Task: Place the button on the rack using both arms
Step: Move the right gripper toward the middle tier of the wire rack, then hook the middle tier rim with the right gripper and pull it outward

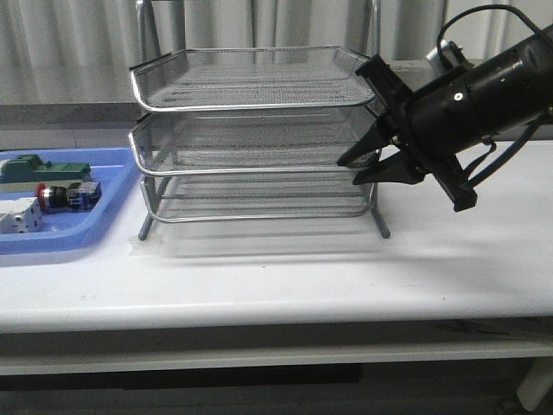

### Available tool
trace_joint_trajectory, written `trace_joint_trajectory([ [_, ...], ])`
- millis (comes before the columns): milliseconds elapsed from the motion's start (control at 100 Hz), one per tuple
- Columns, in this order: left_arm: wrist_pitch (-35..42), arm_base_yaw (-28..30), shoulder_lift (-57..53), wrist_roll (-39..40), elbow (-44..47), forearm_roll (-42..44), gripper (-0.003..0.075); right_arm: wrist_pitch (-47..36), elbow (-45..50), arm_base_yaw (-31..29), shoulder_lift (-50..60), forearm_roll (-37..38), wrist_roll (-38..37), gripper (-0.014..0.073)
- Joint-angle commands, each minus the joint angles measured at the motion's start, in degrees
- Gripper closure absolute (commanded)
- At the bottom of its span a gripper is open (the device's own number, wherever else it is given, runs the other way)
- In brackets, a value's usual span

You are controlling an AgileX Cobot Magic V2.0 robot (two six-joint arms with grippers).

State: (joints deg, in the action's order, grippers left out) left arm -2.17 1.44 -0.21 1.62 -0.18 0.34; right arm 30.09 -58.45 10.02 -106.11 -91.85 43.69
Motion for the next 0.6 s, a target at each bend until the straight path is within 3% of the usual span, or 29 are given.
trace_joint_trajectory([
  [0, 4.89, 0.12, -1.86, 0.62, 3.15, -0.34, 0.0741, 2.07, -1.61, 0.03, 2.53, -1.73, 0.91, 0.0507],
  [90, 4.89, 0.12, -1.86, 0.62, 3.15, -0.34, 0.0741, 2.24, -1.61, 0.03, 2.53, -1.73, 0.91, 0.0561],
  [590, 4.89, 0.12, -1.86, 0.62, 3.15, -0.34, 0.0741, 8.21, 0.76, 0.96, 2.59, 2.66, 0.91, 0.0557],
])
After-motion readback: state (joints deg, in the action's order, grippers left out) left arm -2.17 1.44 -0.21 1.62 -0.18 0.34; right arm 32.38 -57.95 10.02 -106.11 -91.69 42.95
